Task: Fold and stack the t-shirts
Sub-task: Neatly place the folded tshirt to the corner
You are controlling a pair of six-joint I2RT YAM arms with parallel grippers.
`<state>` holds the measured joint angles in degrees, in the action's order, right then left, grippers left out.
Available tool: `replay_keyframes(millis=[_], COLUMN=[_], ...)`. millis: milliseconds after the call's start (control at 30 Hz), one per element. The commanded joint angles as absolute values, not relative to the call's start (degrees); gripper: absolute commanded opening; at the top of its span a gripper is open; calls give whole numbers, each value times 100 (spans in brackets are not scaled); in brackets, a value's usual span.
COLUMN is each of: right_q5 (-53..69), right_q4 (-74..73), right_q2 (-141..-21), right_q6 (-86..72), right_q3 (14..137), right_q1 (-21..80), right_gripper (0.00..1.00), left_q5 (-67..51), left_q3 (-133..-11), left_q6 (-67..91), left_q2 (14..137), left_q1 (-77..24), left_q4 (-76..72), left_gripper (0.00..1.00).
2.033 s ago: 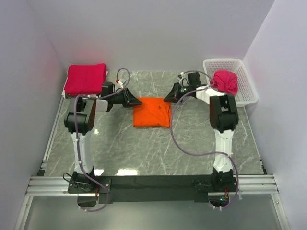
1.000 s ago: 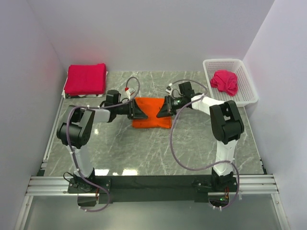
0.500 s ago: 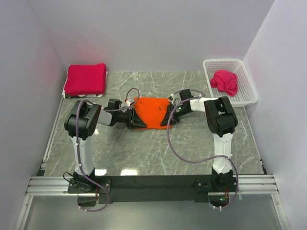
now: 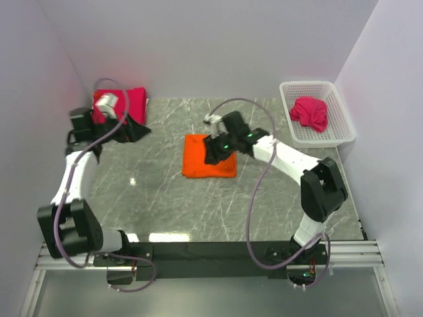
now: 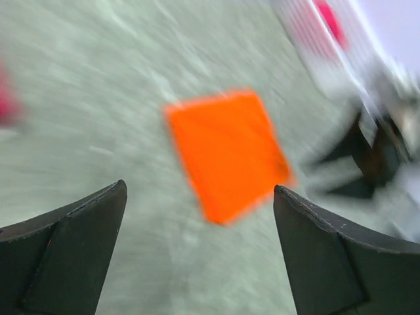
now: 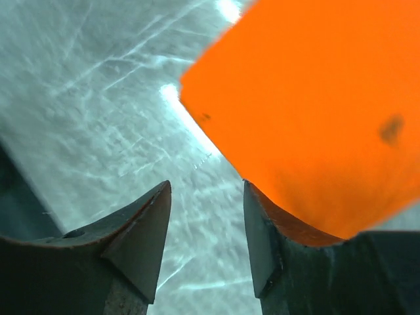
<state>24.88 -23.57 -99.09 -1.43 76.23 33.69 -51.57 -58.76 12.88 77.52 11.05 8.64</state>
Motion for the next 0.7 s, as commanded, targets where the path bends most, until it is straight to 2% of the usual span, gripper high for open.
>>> replay_keyframes(millis=[0,133,233,300,667], right_q5=[811,-113,-465,-701,-1116], right_q4=[-2277,-2197,-2294,-2233,-1978], right_q2=[-10062,-10686,-11223,-11468,-11953], right_q6=[780,1186,1318,1423,1669], right_q3=[7900,8410,8876,8973,8737], right_q1=[4172,4841,5184,5317,5642], right_gripper=[56,56,50,50,41], left_q5=[-4056,-2780,-3031,-3408,-3533], left_q3=[-6336,-6907,-7434,-7401,-6249], left_q6=[860,1310,1029,1028,1573], left_q2=[7199,7119,7391,7479,7277], left_q1=[1581,2003,2135,2258,2355], left_q4=[1222,1599,2335,2652,2259], left_gripper=[99,99,99,100,99])
